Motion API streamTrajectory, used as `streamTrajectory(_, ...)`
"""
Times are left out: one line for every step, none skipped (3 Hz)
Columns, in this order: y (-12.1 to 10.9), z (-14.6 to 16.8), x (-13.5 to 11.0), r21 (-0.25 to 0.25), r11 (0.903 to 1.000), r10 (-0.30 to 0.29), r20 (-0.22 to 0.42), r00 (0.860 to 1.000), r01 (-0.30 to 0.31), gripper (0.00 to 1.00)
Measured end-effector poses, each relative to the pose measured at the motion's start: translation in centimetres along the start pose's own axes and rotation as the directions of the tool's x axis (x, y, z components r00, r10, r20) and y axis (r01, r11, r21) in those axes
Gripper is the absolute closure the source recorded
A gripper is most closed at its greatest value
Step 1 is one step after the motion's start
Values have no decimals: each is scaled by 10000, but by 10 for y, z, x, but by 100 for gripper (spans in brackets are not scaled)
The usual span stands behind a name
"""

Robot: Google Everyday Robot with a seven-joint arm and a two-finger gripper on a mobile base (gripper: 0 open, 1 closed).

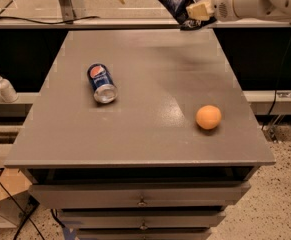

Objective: Pick blue chip bag

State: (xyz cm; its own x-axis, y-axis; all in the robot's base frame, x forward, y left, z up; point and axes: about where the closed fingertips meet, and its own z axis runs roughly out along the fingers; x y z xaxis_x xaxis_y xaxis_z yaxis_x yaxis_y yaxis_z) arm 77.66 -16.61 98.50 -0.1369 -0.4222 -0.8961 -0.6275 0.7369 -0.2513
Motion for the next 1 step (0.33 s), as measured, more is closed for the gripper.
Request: streamTrajectory(3, 1, -4, -79, 9996, -269, 76, 9996, 269, 100)
